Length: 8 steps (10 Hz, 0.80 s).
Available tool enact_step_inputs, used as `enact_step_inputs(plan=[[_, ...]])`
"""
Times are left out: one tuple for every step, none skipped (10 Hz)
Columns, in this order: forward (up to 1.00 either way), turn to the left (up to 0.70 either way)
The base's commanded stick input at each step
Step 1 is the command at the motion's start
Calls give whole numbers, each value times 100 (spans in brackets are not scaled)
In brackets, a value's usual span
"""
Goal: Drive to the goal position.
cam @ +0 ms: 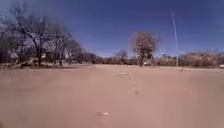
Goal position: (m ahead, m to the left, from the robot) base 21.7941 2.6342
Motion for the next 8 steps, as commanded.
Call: enact_step_inputs(plan=[[100, 0], [100, 0], [100, 0], [100, 0], [100, 0], [100, 0], [100, 0], [100, 0]])
